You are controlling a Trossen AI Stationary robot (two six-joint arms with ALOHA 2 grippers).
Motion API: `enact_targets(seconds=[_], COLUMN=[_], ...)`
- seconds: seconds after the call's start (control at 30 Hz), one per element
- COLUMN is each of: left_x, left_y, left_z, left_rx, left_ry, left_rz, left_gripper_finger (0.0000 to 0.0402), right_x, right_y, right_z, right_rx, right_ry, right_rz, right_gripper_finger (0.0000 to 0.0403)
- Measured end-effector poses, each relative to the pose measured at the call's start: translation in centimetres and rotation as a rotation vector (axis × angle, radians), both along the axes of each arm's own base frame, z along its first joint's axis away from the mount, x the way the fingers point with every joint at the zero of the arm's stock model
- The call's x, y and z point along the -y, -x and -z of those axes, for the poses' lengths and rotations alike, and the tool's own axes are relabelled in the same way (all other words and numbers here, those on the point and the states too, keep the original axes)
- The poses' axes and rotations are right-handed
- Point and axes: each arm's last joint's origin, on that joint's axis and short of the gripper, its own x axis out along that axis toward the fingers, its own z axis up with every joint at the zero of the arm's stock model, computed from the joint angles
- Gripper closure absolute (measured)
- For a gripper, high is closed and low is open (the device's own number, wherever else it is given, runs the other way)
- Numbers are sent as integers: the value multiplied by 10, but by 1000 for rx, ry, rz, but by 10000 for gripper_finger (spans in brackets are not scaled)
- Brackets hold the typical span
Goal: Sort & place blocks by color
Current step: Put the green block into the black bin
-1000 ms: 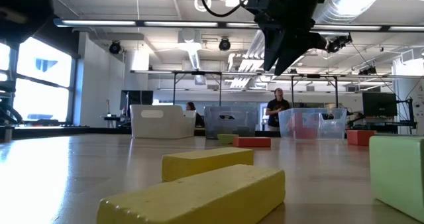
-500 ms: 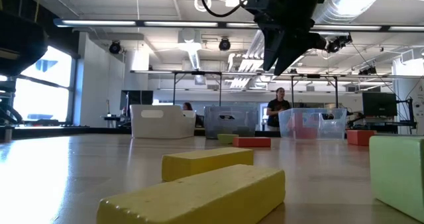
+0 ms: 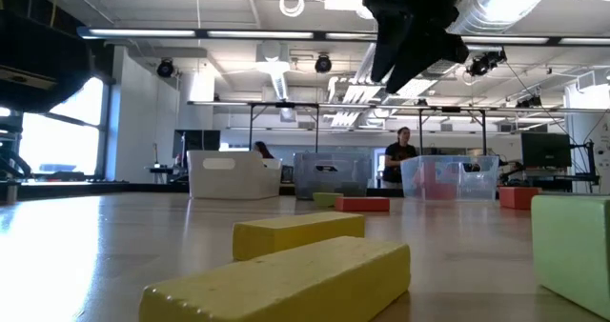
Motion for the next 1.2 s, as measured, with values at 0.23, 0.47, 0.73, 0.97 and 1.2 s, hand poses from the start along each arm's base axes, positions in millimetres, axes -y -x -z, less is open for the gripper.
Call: enact_targets(seconds=[0.23,0.47,0.73,0.97,1.2], left_x=[-7,-12,-25,-39,-57], left_y=[-7,-8,-12,-22,-32], left_z=[3,-1,-11,-15,-17], left_rx=[-8,18,72,122,155], left_ry=[5,-16,-84,-135,-206], left_rz=[-27,-8,-41,-68,-91], left_gripper_finger=[285,314,315,315,315], right_x=[-20,-41,-65,-85,-93], right_y=[-1,3,7,8,6], right_z=[-3,-4,-7,-13,-17], right_rx=[56,78,142,227,294], right_ry=[-14,-26,-44,-72,-111], right_rz=[-60,-125,-207,-271,-271], right_gripper_finger=[265,265,265,265,265])
